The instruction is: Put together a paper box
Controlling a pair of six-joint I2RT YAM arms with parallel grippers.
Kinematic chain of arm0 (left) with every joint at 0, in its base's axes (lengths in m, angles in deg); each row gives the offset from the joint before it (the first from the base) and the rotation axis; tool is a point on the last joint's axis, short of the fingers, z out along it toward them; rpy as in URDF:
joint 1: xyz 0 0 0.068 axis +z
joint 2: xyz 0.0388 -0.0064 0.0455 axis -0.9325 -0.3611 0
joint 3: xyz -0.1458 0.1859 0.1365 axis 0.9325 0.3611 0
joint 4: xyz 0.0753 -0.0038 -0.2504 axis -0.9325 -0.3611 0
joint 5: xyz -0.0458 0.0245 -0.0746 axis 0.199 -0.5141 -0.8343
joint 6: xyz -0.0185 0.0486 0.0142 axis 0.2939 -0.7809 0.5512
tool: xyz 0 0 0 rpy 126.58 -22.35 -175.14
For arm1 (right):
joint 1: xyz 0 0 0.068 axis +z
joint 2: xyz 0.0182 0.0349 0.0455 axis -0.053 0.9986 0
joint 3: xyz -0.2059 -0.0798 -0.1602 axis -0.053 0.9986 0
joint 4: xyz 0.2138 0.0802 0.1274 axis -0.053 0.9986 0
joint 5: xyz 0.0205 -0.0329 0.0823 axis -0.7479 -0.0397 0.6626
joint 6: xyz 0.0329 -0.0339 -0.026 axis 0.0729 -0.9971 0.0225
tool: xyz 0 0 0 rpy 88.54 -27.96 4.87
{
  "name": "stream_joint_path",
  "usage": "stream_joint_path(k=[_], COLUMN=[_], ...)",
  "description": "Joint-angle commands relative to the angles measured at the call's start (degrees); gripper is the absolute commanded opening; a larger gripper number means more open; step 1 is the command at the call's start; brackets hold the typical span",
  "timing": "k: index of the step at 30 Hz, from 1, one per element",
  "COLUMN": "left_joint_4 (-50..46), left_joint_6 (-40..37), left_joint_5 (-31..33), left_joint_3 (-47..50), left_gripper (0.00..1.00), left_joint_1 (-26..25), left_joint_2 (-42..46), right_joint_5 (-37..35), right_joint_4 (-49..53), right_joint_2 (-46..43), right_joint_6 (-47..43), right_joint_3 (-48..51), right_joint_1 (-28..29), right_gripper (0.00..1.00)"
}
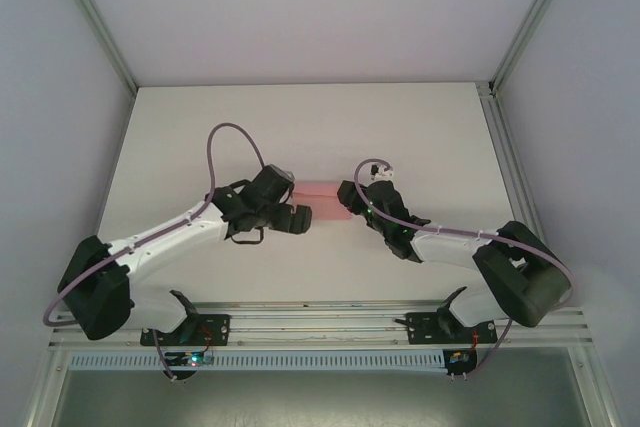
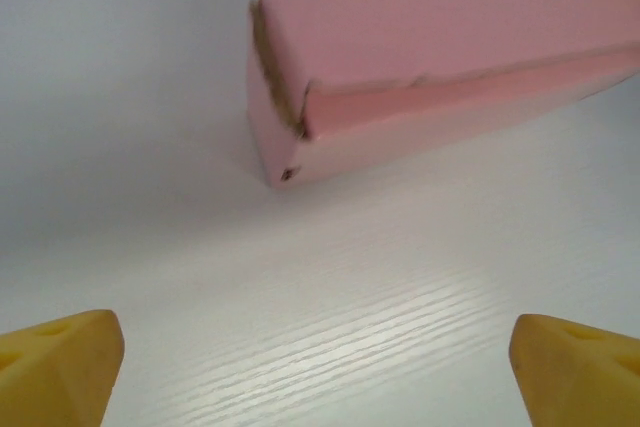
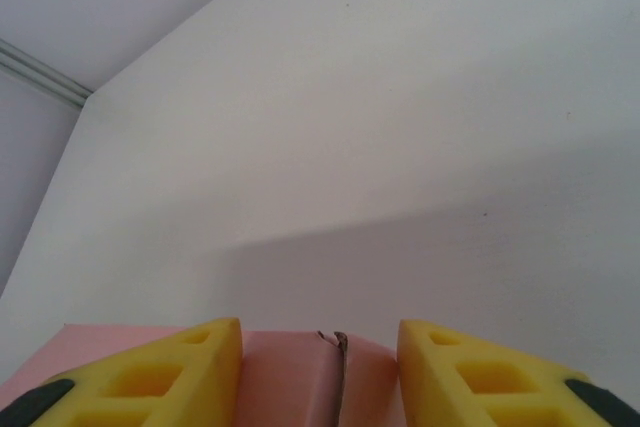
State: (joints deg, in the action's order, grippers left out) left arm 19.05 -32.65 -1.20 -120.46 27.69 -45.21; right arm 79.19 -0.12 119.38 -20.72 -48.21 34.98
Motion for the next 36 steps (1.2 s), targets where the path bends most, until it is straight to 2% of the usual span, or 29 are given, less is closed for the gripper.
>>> stream_joint_path(k=[1,6,9,11,14,16,17,20,23,26,28,31,34,36], left_joint_4=[-0.55,13.6,20.24,21.62,24.17,27.32,28.2,32.38,41.95,48.71,52.08,53.69,57.97,57.51], left_joint_6=[2.55,10.41,12.27,12.32,12.8,13.73,14.13,16.08,18.9,19.29,19.26,18.28,18.33,17.72], left_joint_5=[-2.16,-13.82,-18.15,-20.09,-22.15,-24.3,-25.2,-26.3,-28.63,-30.97,-31.35,-31.23,-30.94,-30.82], left_joint_3=[-2.34,0.34,2.03,2.51,4.46,6.9,7.84,11.43,17.13,21.2,23.41,24.95,27.07,26.35], left_gripper=[1.0,1.0,1.0,0.96,0.82,0.63,0.56,0.42,0.32,0.17,0.0,0.0,0.0,0.0], left_joint_1=[2.86,12.65,14.29,14.64,14.99,15.46,15.66,16.19,16.2,16.27,16.19,16.14,16.07,16.06], left_joint_2=[2.58,-0.11,-3.35,-5.94,-9.15,-11.23,-12.12,-14.35,-16.83,-18.05,-18.12,-18.52,-19.49,-20.35], right_joint_5=[0.73,0.16,-0.12,-0.33,-0.4,-0.49,-0.36,-0.52,-0.29,0.25,2.21,6.38,9.7,12.82], right_joint_4=[17.35,17.45,17.92,17.9,17.83,17.92,18.23,18.6,17.03,15.01,10.79,-0.14,-12.39,-18.41], right_joint_2=[4.27,3.5,3.25,3.07,3.1,3.37,3.54,3.27,2.92,3.05,3.69,7.24,13.0,17.07], right_joint_6=[-0.3,-1.61,-2.08,-2.08,-2.25,-2.48,-2.73,-3.22,-3.96,-4.46,-5.13,-7.14,-8.8,-9.16], right_joint_3=[4.08,3.68,3.19,3.24,3.42,3.51,3.51,3.85,4.95,6.81,8.75,12.48,15.35,15.91], right_joint_1=[0.28,1.17,1.4,1.53,1.62,1.49,1.32,0.91,0.76,0.33,-0.22,-0.9,-1.75,-2.93], right_gripper=[0.39,0.35,0.34,0.33,0.31,0.3,0.3,0.29,0.29,0.25,0.24,0.23,0.14,0.08])
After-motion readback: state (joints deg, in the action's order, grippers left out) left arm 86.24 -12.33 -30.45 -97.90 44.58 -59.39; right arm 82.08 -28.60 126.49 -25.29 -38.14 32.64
